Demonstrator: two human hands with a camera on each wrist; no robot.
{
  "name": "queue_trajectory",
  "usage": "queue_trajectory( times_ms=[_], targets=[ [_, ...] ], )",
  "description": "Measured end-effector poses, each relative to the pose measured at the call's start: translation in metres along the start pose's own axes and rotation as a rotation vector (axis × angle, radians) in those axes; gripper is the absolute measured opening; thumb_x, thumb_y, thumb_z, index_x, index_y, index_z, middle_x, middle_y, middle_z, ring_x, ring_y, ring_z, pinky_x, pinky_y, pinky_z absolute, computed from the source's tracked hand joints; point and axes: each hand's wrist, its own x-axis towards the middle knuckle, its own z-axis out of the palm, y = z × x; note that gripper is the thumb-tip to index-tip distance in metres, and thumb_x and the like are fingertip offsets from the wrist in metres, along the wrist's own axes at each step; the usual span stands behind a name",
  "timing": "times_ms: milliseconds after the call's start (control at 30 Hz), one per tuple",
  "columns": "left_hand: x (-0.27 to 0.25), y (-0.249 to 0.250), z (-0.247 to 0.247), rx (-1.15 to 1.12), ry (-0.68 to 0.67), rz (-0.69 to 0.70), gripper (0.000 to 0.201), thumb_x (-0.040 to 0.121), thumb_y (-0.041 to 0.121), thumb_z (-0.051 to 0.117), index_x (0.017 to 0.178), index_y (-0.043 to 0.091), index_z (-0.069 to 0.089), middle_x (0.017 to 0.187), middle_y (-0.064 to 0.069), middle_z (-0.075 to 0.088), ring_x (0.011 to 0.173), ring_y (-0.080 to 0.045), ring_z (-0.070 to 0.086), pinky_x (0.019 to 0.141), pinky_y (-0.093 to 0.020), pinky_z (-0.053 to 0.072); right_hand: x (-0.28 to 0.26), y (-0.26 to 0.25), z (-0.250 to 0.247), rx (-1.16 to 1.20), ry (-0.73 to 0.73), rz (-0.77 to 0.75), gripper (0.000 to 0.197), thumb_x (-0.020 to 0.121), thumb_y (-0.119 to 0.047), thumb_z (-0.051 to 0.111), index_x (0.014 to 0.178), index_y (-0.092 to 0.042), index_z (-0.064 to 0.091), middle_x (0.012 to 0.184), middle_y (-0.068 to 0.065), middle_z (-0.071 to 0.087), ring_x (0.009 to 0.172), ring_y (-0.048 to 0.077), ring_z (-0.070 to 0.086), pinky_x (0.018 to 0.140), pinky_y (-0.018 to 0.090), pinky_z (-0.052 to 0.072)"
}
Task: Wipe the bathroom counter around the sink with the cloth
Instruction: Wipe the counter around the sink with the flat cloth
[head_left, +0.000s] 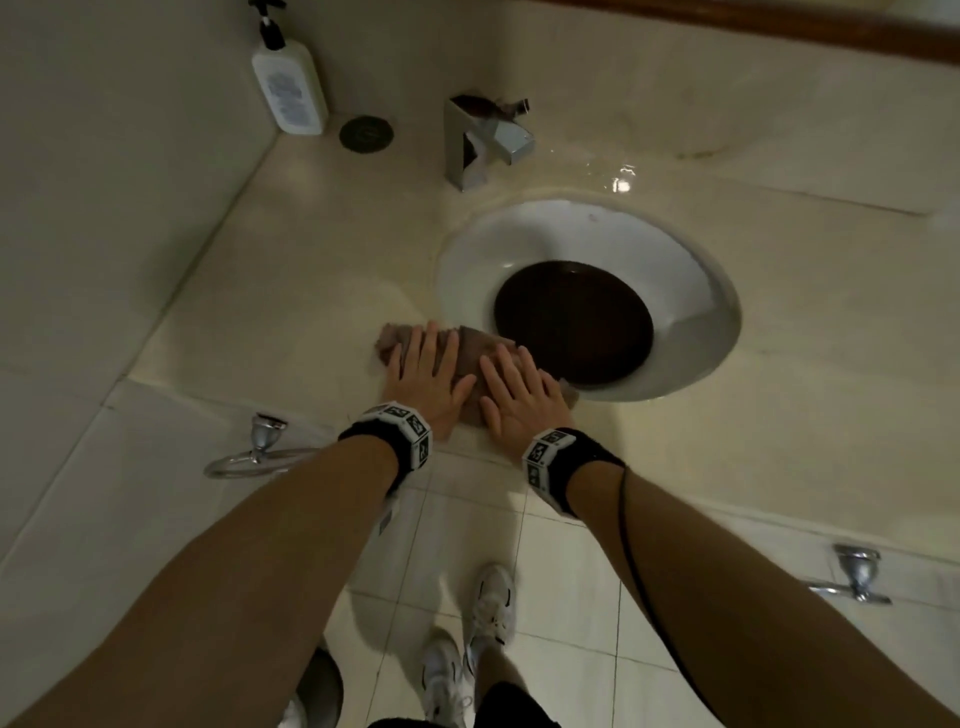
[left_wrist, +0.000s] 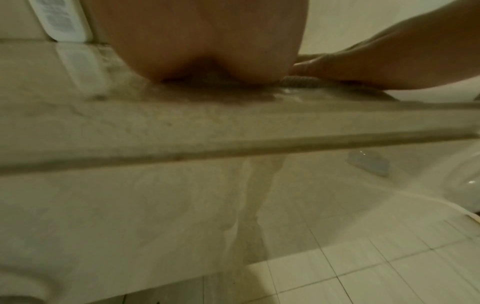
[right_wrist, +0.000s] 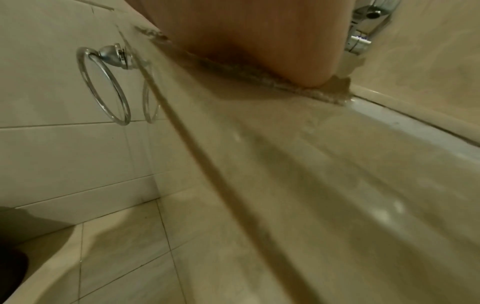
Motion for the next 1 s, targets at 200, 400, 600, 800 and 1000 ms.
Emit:
queue_trajectory(
  times_ms=[200, 400, 600, 800, 1000],
  targets=[
    [-0.028, 0.031, 0.007, 0.029, -0.023, 0.031, 0.068, 0.096, 0.057, 0.015, 0.15, 0.026, -0.012, 0.159, -0.011, -0.013, 0.146, -0.032, -0.009, 0.116, -0.053, -0.002, -0.045, 0.012, 0.012, -0.035, 0.035, 0.063, 0.059, 0.096, -0.049, 0.007, 0.151, -0.027, 0.002, 0.16, 0.003, -0.003, 0.146, 0.027, -0.006, 0.116, 0.042, -0.001],
    [-0.041, 0.075, 0.009, 0.046, -0.07, 0.08, 0.064, 0.096, 0.057, 0.01, 0.149, 0.03, -0.013, 0.158, -0.011, -0.018, 0.145, -0.033, -0.014, 0.115, -0.058, -0.004, -0.081, 0.039, 0.017, -0.039, 0.056, 0.128, 0.063, 0.093, -0.049, 0.004, 0.151, -0.026, 0.011, 0.16, 0.003, 0.006, 0.147, 0.026, 0.001, 0.116, 0.041, 0.002],
    [-0.04, 0.137, 0.015, 0.032, -0.048, 0.217, 0.068, 0.097, 0.054, 0.015, 0.151, 0.019, -0.008, 0.159, -0.015, -0.011, 0.147, -0.03, -0.008, 0.117, -0.047, -0.002, -0.115, 0.088, 0.018, -0.014, 0.066, 0.188, 0.066, 0.093, -0.047, 0.002, 0.15, -0.019, 0.017, 0.159, 0.006, 0.009, 0.147, 0.025, 0.003, 0.117, 0.042, 0.009],
    [-0.029, 0.213, 0.02, 0.035, -0.058, 0.297, 0.067, 0.098, 0.05, 0.018, 0.152, 0.015, -0.002, 0.159, -0.015, -0.006, 0.147, -0.028, -0.006, 0.118, -0.046, -0.001, -0.143, 0.153, 0.017, 0.026, 0.089, 0.249, 0.062, 0.095, -0.043, 0.012, 0.148, -0.014, 0.028, 0.157, 0.009, 0.021, 0.145, 0.027, 0.016, 0.113, 0.044, 0.021],
    [-0.011, 0.303, 0.025, -0.002, -0.07, 0.296, 0.066, 0.099, 0.048, 0.021, 0.152, 0.014, -0.001, 0.16, -0.014, -0.006, 0.147, -0.028, -0.007, 0.117, -0.046, -0.005, -0.167, 0.244, 0.012, 0.026, 0.081, 0.234, 0.062, 0.095, -0.044, 0.014, 0.147, -0.015, 0.03, 0.156, 0.008, 0.024, 0.144, 0.027, 0.02, 0.112, 0.043, 0.022]
  ],
)
